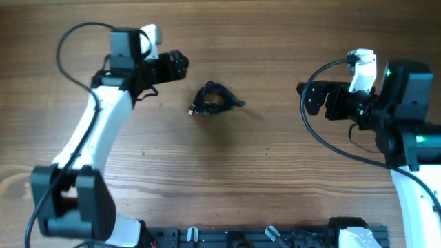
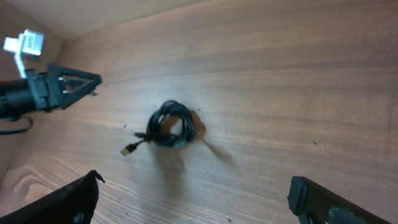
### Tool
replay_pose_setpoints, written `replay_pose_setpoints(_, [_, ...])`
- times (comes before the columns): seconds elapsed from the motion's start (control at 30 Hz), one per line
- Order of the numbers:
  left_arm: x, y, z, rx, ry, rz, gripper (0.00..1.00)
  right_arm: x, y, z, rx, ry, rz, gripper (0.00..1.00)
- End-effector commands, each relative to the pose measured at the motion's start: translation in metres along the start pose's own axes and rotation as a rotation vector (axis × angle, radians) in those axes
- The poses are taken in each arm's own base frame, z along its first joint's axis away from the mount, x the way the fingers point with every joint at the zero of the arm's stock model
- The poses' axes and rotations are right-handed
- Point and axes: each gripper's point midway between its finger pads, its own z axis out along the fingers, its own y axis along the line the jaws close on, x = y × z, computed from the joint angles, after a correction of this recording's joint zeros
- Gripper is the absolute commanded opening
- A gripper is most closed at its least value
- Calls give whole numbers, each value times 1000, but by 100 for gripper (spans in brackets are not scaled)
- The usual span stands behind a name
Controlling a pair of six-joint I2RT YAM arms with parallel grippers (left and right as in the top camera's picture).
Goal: Untangle cables
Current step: 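Reach the left gripper to the black cable bundle and grasp it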
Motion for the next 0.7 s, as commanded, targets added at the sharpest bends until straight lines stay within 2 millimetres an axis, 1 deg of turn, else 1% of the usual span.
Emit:
replay_pose_setpoints(0.0, [19,-10,33,23,78,31,81,6,-12,11,30,54,14,99])
replay_pose_setpoints(0.03, [26,-9,42,18,98,32,79,8,-14,15,32,68,21,99])
replay_pose_setpoints(0.07, [30,-7,48,10,110,33,75,10,-15,17,33,80,28,99])
replay_pose_setpoints(0.13, [41,-4,68,-4,138,41,72,15,-20,25,38,114,43,99])
replay_pose_setpoints(0.2, [47,-5,82,3,148,50,70,20,-24,30,44,143,58,98])
replay_pose_setpoints(0.3, [57,-8,101,9,160,70,64,25,-27,35,47,170,71,95])
replay_pose_setpoints(0.37, [64,-6,110,-19,169,81,60,25,-28,37,46,176,75,94])
replay_pose_setpoints(0.43, [71,2,116,-77,179,93,50,25,-28,37,45,176,70,94])
replay_pose_setpoints(0.47, [73,3,117,-85,184,94,47,25,-28,37,45,176,66,94])
replay_pose_setpoints(0.67, [80,2,121,-86,203,98,45,26,-28,37,43,178,48,94])
